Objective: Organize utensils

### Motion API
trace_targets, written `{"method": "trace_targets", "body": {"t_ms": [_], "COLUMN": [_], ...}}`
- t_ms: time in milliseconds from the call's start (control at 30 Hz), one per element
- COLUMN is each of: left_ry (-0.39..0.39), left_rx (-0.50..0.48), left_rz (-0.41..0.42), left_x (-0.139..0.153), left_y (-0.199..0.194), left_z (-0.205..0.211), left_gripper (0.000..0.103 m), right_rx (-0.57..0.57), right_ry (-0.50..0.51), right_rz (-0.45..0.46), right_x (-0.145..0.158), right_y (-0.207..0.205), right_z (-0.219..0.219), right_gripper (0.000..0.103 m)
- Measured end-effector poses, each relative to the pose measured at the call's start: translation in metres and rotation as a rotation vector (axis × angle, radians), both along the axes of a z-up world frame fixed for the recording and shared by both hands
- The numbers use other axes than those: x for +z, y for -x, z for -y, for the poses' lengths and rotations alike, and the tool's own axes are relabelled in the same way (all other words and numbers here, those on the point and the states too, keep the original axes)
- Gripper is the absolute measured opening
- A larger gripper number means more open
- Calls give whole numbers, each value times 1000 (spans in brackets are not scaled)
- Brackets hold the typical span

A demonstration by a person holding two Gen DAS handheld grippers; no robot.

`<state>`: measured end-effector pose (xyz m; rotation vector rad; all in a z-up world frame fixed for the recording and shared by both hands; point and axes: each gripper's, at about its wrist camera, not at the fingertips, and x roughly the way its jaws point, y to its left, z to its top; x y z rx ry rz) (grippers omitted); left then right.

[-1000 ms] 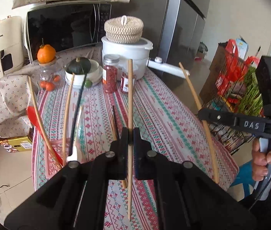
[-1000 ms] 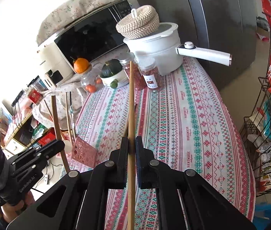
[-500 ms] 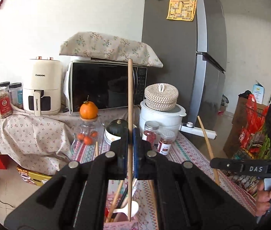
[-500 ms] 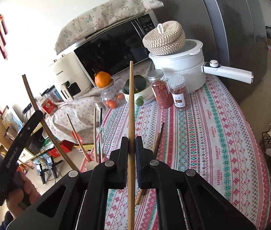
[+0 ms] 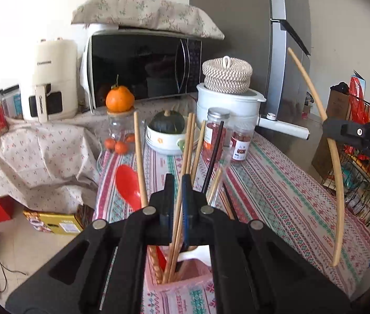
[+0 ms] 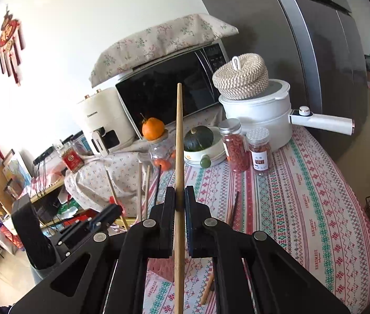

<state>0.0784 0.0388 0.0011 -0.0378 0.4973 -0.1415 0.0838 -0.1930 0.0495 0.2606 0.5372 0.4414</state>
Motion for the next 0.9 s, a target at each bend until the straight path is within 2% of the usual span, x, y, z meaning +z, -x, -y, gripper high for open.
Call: {"method": "trace_targets", "body": {"t_ms": [100,167,233,267,400,533,667,900], "left_ry": [54,80,85,66,-26,8,23,43], "left_rx": [-22,-24,8,27,105,124,127,156], "left_rz": [-72,-121,-158,-185,-276,-339,-365,-386], "left_x": [5,9,14,15,12,6,4,0], "left_y": [5,8,13,15,22,26,28,28], "left_z": [-11,-20,-32,-37,-55,-75,-85,-104], "left_gripper": [11,25,47,54,56,57,59,60], "right_rx": [8,13,7,0,-38,-90,-155,-219], "right_ry": [14,16,3,-6,-14,-23,9,37], "right_rz": [49,70,91,104,174,241,316,322], "right_x": [4,4,1,-1,-13,-25,-39,-66], "right_y": [6,7,7,7,10,9,9,2], "right_z": [-17,-32,-47,-55,-88,-118,-141,-154], "right_gripper": [7,7,7,7,7,7,7,7]}}
